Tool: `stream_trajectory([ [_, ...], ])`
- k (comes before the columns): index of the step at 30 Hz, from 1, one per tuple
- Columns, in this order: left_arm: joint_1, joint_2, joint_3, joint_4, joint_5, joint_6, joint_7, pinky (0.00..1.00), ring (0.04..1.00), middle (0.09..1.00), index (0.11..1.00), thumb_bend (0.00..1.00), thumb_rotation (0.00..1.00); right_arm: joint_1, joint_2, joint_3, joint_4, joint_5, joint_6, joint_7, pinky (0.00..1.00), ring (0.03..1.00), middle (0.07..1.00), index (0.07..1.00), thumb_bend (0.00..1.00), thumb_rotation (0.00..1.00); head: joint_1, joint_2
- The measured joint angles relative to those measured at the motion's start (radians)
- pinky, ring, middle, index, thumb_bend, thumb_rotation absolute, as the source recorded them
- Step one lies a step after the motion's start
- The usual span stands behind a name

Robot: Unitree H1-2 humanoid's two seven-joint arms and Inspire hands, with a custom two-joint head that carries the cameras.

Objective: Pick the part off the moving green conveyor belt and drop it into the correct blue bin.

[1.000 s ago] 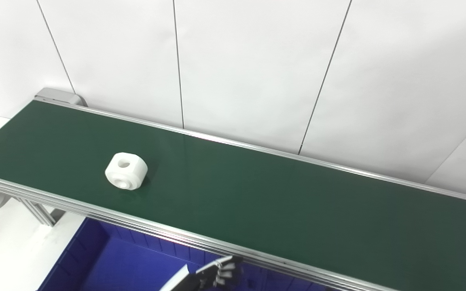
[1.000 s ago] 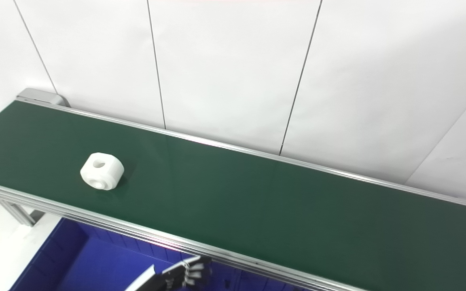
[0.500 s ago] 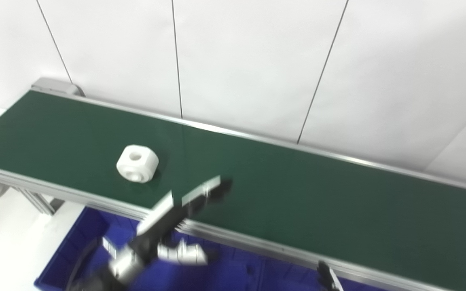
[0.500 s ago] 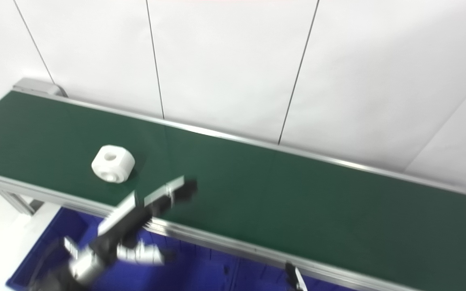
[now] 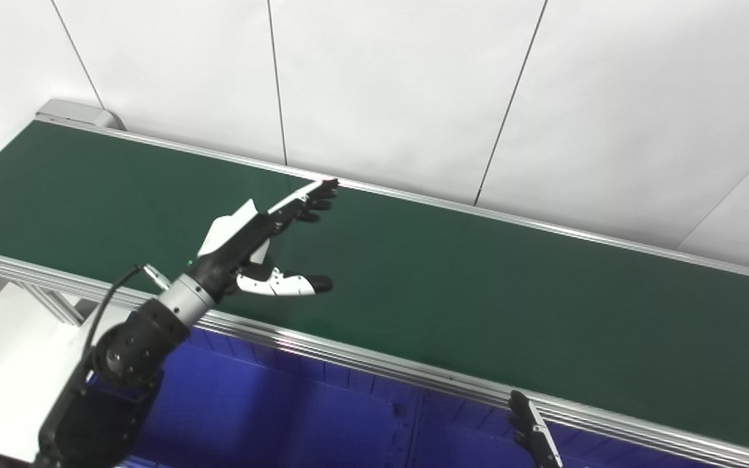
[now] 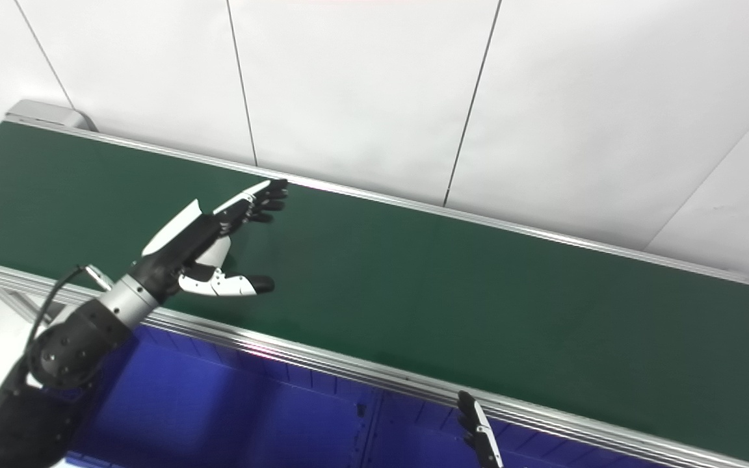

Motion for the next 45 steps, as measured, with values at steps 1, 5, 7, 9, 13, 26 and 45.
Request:
stream_trajectory([
  [1, -0.014, 0.007, 0.003, 0.019, 0.01, 0.0, 0.0, 0.86, 0.928, 0.95, 0.959, 0.73, 0.35, -0.002, 0.0, 0.001, 0.001, 0.003, 0.0, 0.004, 0.87, 0.904, 0.921, 0.943, 0.73, 0.31, 0.0, 0.0],
  [5, -0.075, 0.031, 0.007, 0.102, 0.043, -0.008, 0.003, 0.86, 0.952, 0.97, 0.976, 0.74, 0.28, -0.008, -0.003, 0.006, 0.009, 0.015, 0.0, 0.011, 0.87, 0.902, 0.918, 0.942, 0.74, 0.3, 0.002, -0.012],
  [7, -0.103, 0.048, 0.003, 0.14, 0.082, -0.023, 0.007, 0.86, 0.949, 0.971, 0.979, 0.74, 0.26, -0.01, -0.004, 0.006, 0.018, 0.017, 0.0, 0.011, 0.87, 0.899, 0.915, 0.94, 0.74, 0.29, 0.002, -0.012],
  [9, -0.135, 0.063, -0.01, 0.184, 0.125, -0.044, 0.009, 0.88, 0.943, 0.969, 0.98, 0.75, 0.24, -0.011, -0.005, 0.007, 0.031, 0.017, 0.0, 0.011, 0.87, 0.897, 0.911, 0.937, 0.74, 0.29, 0.008, -0.015],
  [13, -0.182, 0.084, -0.027, 0.251, 0.203, -0.081, 0.028, 0.87, 0.933, 0.965, 0.979, 0.77, 0.2, -0.011, -0.007, 0.007, 0.033, 0.015, 0.0, 0.01, 0.86, 0.891, 0.907, 0.936, 0.74, 0.29, 0.012, -0.02],
  [26, -0.235, 0.102, -0.117, 0.401, 0.456, -0.151, 0.151, 0.93, 0.949, 0.968, 0.981, 0.89, 0.11, -0.019, -0.011, 0.009, 0.034, 0.017, 0.0, 0.01, 0.84, 0.886, 0.908, 0.928, 0.74, 0.28, 0.015, -0.02],
  [45, -0.217, 0.078, -0.215, 0.394, 0.437, -0.113, 0.073, 0.46, 0.501, 0.596, 0.652, 0.62, 0.0, -0.019, -0.012, 0.009, 0.033, 0.028, 0.0, 0.01, 0.85, 0.896, 0.915, 0.937, 0.73, 0.28, 0.017, -0.014],
])
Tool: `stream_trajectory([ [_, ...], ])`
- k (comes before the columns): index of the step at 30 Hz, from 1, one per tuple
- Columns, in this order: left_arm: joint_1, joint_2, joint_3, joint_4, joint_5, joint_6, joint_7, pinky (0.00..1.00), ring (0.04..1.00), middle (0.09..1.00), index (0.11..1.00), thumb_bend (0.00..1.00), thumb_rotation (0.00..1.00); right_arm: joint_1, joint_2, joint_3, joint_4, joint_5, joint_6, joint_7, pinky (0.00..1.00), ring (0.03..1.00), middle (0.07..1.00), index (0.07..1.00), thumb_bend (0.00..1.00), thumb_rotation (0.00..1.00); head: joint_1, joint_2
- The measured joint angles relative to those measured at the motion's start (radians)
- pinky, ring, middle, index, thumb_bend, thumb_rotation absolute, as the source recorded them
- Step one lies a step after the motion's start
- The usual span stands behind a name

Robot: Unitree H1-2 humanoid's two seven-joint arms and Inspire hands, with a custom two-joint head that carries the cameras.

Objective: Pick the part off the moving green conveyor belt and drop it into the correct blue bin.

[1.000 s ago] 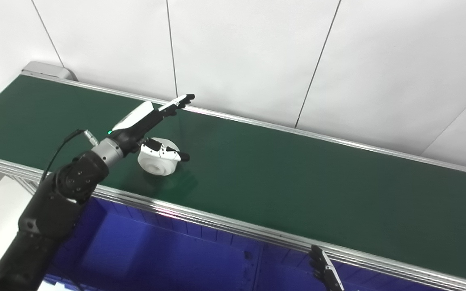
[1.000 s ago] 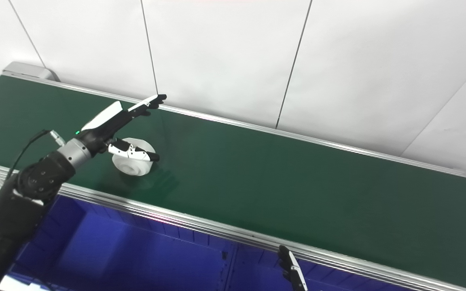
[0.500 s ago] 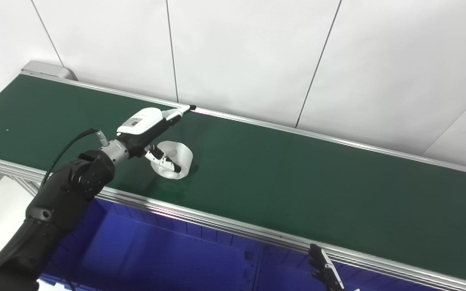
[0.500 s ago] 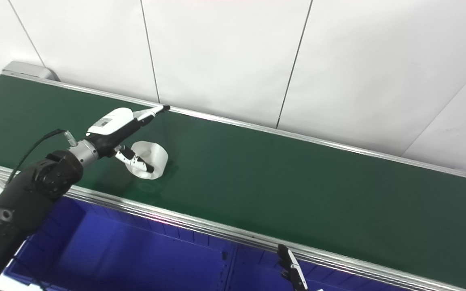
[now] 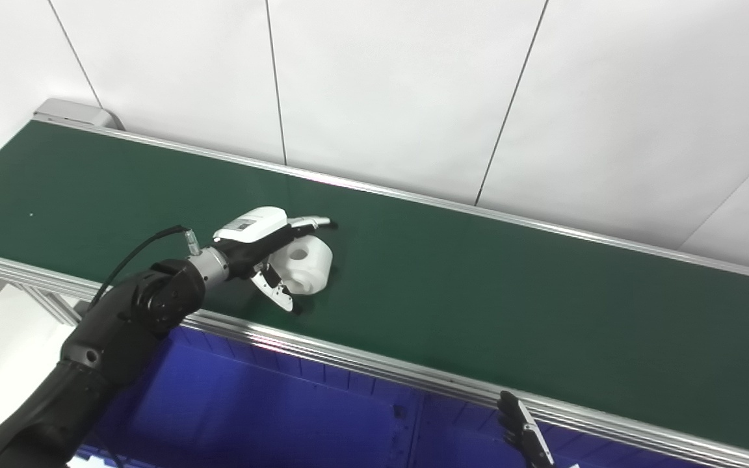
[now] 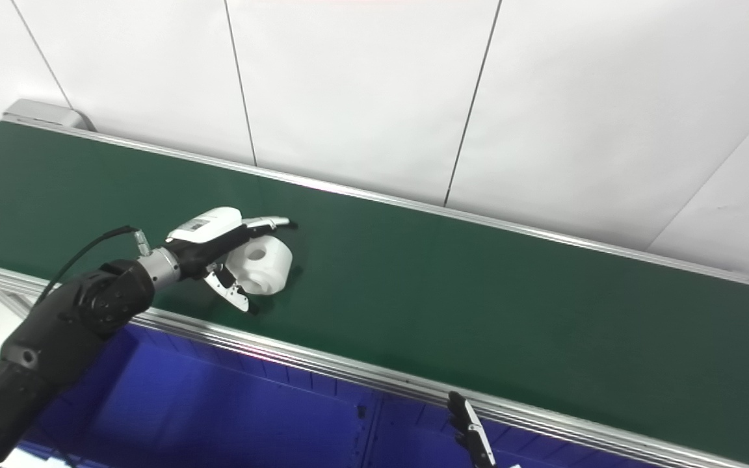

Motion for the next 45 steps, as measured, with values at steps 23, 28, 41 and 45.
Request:
stream_trajectory([
  [23, 0.073, -0.032, 0.038, -0.06, -0.026, -0.096, 0.164, 0.36, 0.373, 0.461, 0.553, 0.49, 0.0, -0.01, 0.001, 0.0, -0.005, 0.007, 0.0, 0.0, 0.83, 0.885, 0.911, 0.931, 0.73, 0.28, -0.041, 0.032],
  [28, 0.176, -0.028, 0.085, -0.271, -0.188, -0.101, 0.122, 0.34, 0.371, 0.472, 0.556, 0.49, 0.0, -0.003, 0.008, 0.006, -0.035, -0.007, 0.005, 0.001, 0.85, 0.886, 0.908, 0.931, 0.74, 0.31, -0.114, 0.091],
  [41, 0.472, -0.013, 0.083, -0.534, -0.327, -0.102, 0.027, 0.4, 0.404, 0.51, 0.535, 0.49, 0.0, 0.014, 0.032, 0.01, -0.12, -0.013, 0.088, 0.018, 0.87, 0.895, 0.9, 0.929, 0.77, 0.34, -0.192, 0.178],
  [45, 0.521, -0.012, 0.057, -0.531, -0.318, -0.101, -0.005, 0.44, 0.421, 0.516, 0.513, 0.5, 0.0, 0.013, 0.031, 0.011, -0.12, -0.017, 0.091, 0.02, 0.85, 0.88, 0.897, 0.924, 0.78, 0.36, -0.195, 0.172],
])
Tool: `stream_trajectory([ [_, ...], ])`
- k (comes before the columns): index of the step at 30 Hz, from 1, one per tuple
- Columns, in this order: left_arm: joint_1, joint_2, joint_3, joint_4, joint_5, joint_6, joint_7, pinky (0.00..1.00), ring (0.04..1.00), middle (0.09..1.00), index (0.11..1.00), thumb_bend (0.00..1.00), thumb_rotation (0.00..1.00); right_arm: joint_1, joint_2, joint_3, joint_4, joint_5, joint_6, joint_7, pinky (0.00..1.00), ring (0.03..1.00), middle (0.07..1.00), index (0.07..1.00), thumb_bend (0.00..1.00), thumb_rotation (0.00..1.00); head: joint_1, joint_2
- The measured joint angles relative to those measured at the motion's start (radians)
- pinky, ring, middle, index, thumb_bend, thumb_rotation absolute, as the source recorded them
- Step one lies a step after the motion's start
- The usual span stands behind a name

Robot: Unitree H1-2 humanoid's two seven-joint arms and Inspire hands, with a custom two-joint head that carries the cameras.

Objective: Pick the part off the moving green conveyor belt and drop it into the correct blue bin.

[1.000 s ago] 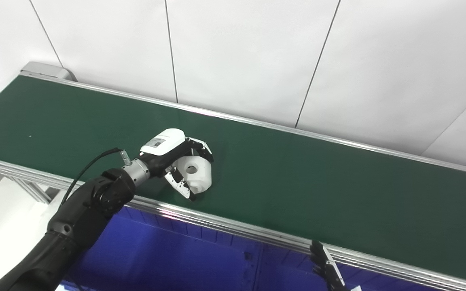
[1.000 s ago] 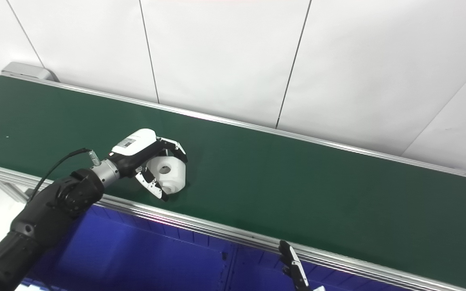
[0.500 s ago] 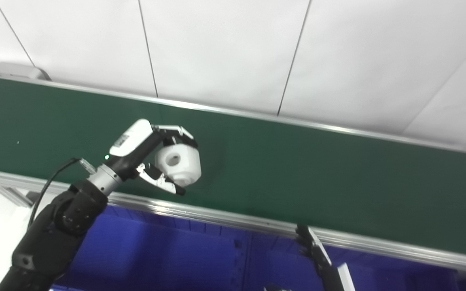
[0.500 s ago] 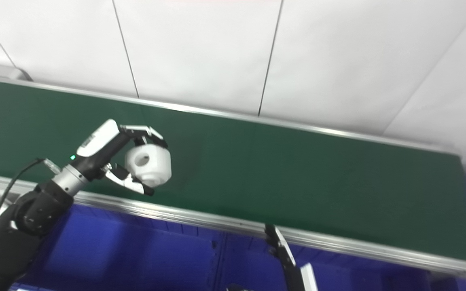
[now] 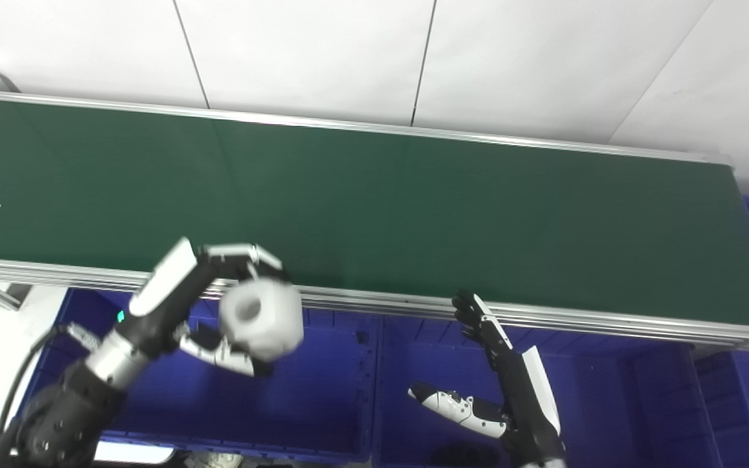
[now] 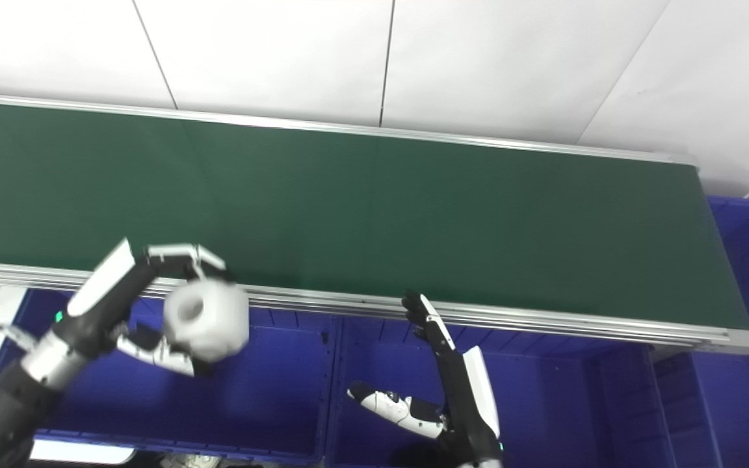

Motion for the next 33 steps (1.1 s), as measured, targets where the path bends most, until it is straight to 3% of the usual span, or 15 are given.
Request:
stream_trajectory([
  [8, 0.007, 0.009, -0.048, 0.037, 0.086, 0.037, -0.075, 0.39, 0.376, 0.479, 0.559, 0.49, 0.0, 0.016, 0.0, 0.001, -0.001, -0.005, 0.0, 0.0, 0.86, 0.888, 0.9, 0.926, 0.77, 0.36, 0.008, -0.008],
  [15, 0.0, 0.01, -0.064, 0.035, 0.159, 0.154, -0.13, 0.39, 0.377, 0.488, 0.549, 0.49, 0.0, 0.024, 0.0, 0.004, -0.017, -0.009, 0.003, 0.003, 0.85, 0.884, 0.901, 0.926, 0.76, 0.35, 0.011, -0.011],
  [18, -0.009, 0.005, -0.076, 0.033, 0.225, 0.246, -0.152, 0.4, 0.372, 0.487, 0.554, 0.49, 0.0, 0.023, -0.002, 0.004, -0.017, -0.005, 0.003, 0.005, 0.85, 0.886, 0.905, 0.928, 0.76, 0.35, 0.015, -0.012],
  [23, -0.026, -0.018, -0.101, 0.032, 0.327, 0.336, -0.159, 0.42, 0.389, 0.503, 0.545, 0.49, 0.0, 0.024, -0.007, 0.003, -0.017, 0.007, 0.003, 0.006, 0.85, 0.884, 0.904, 0.929, 0.76, 0.35, 0.018, -0.012],
  [27, -0.042, -0.052, -0.115, 0.039, 0.38, 0.393, -0.157, 0.28, 0.396, 0.516, 0.502, 0.5, 0.0, 0.024, -0.01, 0.003, -0.017, 0.008, 0.003, 0.006, 0.84, 0.881, 0.903, 0.927, 0.76, 0.33, 0.017, -0.017],
  [28, -0.044, -0.056, -0.117, 0.039, 0.395, 0.409, -0.157, 0.35, 0.48, 0.506, 0.643, 0.52, 0.0, 0.024, -0.01, 0.003, -0.017, 0.009, 0.003, 0.006, 0.84, 0.884, 0.906, 0.929, 0.76, 0.33, 0.017, -0.017],
  [29, -0.046, -0.059, -0.119, 0.04, 0.408, 0.427, -0.159, 0.38, 0.524, 0.501, 0.716, 0.53, 0.0, 0.025, -0.01, 0.003, -0.017, 0.009, 0.003, 0.006, 0.84, 0.885, 0.907, 0.93, 0.75, 0.33, 0.017, -0.017],
  [30, -0.047, -0.06, -0.121, 0.039, 0.414, 0.444, -0.163, 0.49, 0.624, 0.648, 0.774, 0.59, 0.03, 0.025, -0.01, 0.003, -0.017, 0.009, 0.003, 0.006, 0.84, 0.888, 0.91, 0.932, 0.75, 0.33, 0.017, -0.017],
  [31, -0.047, -0.06, -0.121, 0.039, 0.415, 0.457, -0.169, 0.54, 0.675, 0.724, 0.804, 0.62, 0.04, 0.025, -0.011, 0.003, -0.017, 0.009, 0.003, 0.006, 0.84, 0.889, 0.911, 0.933, 0.75, 0.33, 0.018, -0.017],
  [33, -0.047, -0.06, -0.121, 0.038, 0.409, 0.484, -0.187, 0.54, 0.669, 0.753, 0.856, 0.65, 0.11, 0.026, -0.014, 0.002, -0.017, 0.01, 0.003, 0.006, 0.84, 0.889, 0.912, 0.934, 0.76, 0.34, 0.018, -0.017],
])
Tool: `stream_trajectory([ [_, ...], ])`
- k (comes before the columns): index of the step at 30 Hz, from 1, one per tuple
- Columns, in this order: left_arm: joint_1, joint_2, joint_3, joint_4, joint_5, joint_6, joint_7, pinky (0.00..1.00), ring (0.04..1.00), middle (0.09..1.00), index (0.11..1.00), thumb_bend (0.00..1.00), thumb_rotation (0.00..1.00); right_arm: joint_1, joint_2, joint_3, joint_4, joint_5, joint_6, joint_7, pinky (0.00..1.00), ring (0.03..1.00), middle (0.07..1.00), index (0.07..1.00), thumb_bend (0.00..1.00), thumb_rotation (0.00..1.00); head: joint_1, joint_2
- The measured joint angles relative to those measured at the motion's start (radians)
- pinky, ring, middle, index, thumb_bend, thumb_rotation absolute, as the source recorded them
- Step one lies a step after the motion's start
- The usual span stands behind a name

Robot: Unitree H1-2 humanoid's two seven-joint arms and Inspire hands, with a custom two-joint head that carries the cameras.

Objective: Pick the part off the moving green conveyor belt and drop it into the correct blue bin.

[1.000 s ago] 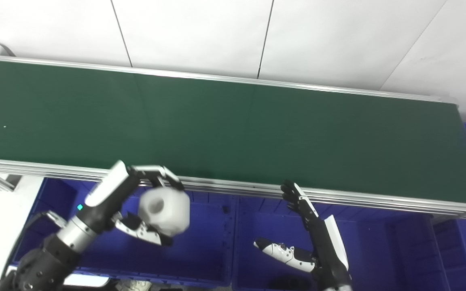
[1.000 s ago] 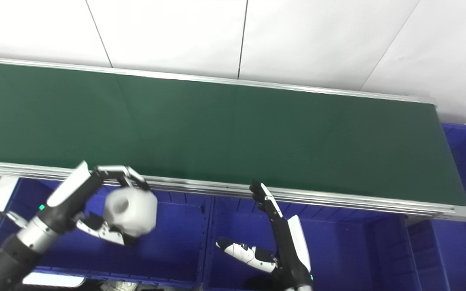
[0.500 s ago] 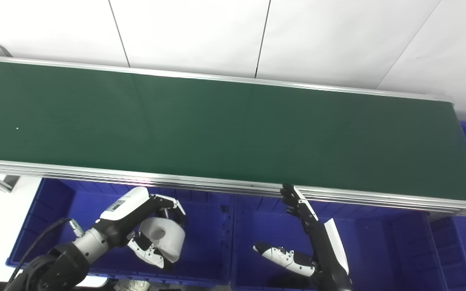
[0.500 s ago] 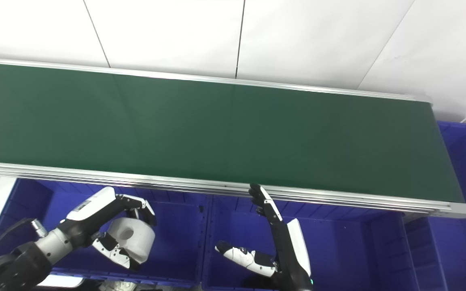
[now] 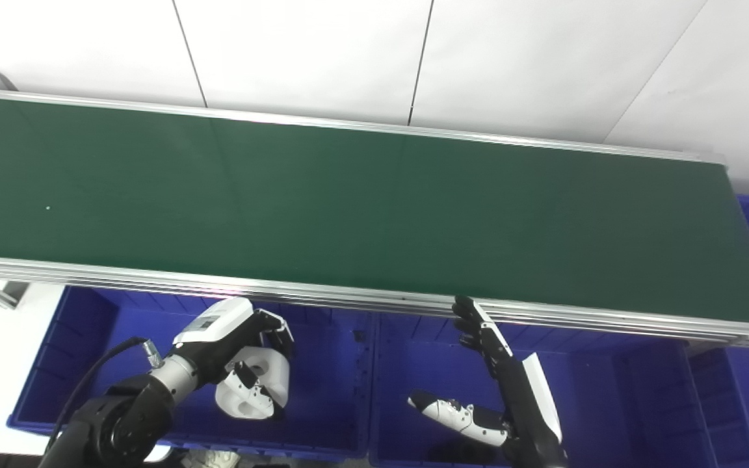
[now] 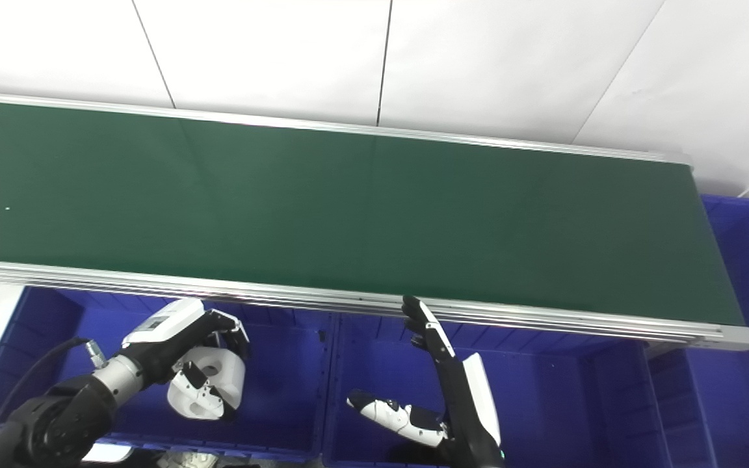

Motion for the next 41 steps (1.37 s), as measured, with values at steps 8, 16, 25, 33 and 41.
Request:
stream_trajectory([
  [8, 0.034, -0.01, 0.029, -0.084, -0.249, 0.034, -0.07, 0.78, 0.845, 0.872, 0.882, 0.69, 0.3, 0.002, -0.006, 0.0, -0.001, -0.004, 0.013, 0.013, 0.86, 0.902, 0.917, 0.939, 0.77, 0.25, -0.003, -0.008],
  [16, 0.122, -0.048, 0.027, -0.138, -0.347, 0.02, -0.037, 0.83, 0.883, 0.905, 0.922, 0.73, 0.35, 0.016, -0.008, -0.003, -0.007, -0.002, 0.033, 0.019, 0.87, 0.911, 0.924, 0.943, 0.77, 0.26, -0.005, -0.021],
  [25, 0.199, -0.101, 0.036, -0.119, -0.48, -0.159, 0.03, 0.81, 0.866, 0.904, 0.91, 0.75, 0.35, 0.03, -0.013, -0.005, -0.009, -0.006, 0.034, 0.019, 0.87, 0.908, 0.921, 0.94, 0.78, 0.18, -0.023, -0.052],
  [33, 0.199, -0.112, 0.06, -0.033, -0.514, -0.234, 0.074, 0.89, 0.924, 0.944, 0.955, 0.75, 0.33, 0.044, -0.02, -0.008, -0.001, -0.003, 0.034, 0.017, 0.88, 0.913, 0.924, 0.947, 0.78, 0.2, -0.018, -0.084],
  [41, 0.208, -0.149, 0.095, 0.034, -0.543, -0.328, 0.137, 0.89, 0.922, 0.938, 0.939, 0.72, 0.4, 0.046, -0.019, -0.008, 0.003, 0.007, 0.034, 0.016, 0.89, 0.919, 0.936, 0.959, 0.78, 0.21, -0.011, -0.104],
])
